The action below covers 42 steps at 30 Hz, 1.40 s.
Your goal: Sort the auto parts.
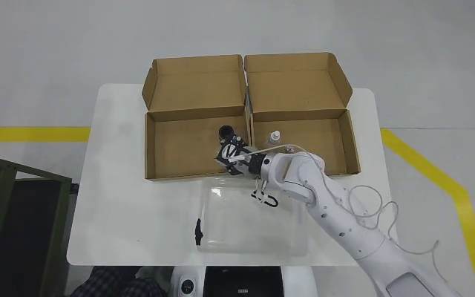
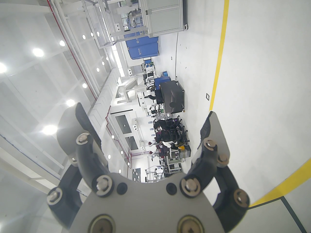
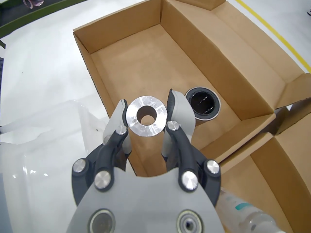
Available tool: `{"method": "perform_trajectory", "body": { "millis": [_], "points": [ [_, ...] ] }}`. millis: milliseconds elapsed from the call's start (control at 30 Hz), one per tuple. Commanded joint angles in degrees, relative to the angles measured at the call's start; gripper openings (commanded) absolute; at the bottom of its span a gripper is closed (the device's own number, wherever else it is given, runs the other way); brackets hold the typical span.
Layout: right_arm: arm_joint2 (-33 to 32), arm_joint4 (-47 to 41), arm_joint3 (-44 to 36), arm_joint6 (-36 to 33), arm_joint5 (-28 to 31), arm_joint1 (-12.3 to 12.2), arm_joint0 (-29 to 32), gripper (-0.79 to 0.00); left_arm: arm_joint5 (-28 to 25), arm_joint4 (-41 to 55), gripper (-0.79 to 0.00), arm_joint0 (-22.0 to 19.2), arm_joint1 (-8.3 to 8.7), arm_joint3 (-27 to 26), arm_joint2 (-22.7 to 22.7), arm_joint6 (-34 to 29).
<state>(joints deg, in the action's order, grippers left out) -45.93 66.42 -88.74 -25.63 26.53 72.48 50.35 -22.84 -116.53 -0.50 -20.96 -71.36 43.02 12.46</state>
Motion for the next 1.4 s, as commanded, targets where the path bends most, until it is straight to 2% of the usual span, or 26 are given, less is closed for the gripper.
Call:
{"method": "perform_trajectory", "body": {
  "millis": [0,667,800,1000,1100,1200,1367],
  "points": [
    [0.5,0.2,0.9,-0.2,0.0,0.3,-0.7,-0.785,0.0,0.0,0.000,0.0,0.00,0.0,0.0,0.0],
    [4.6,4.1,7.4,-3.3,-0.4,2.8,-4.8,-0.785,0.0,0.0,0.000,0.0,0.00,0.0,0.0,0.0],
    [5.0,4.4,8.4,-3.7,-0.4,3.2,-5.2,-0.690,0.0,0.0,0.000,0.0,0.00,0.0,0.0,0.0],
    [5.0,4.7,9.3,-4.0,-0.1,3.6,-5.6,-0.597,0.0,0.0,0.000,0.0,0.00,0.0,0.0,0.0],
    [4.8,4.7,9.6,-4.4,0.2,3.7,-5.7,-0.499,0.0,0.0,0.000,0.0,0.00,0.0,0.0,0.0],
    [4.6,4.6,9.8,-4.6,0.5,3.8,-5.7,-0.459,0.0,0.0,0.000,0.0,0.00,0.0,0.0,0.0],
    [4.2,4.3,9.7,-4.8,1.1,4.0,-5.7,-0.434,0.0,0.0,0.000,0.0,0.00,0.0,0.0,0.0]
  ]
}}
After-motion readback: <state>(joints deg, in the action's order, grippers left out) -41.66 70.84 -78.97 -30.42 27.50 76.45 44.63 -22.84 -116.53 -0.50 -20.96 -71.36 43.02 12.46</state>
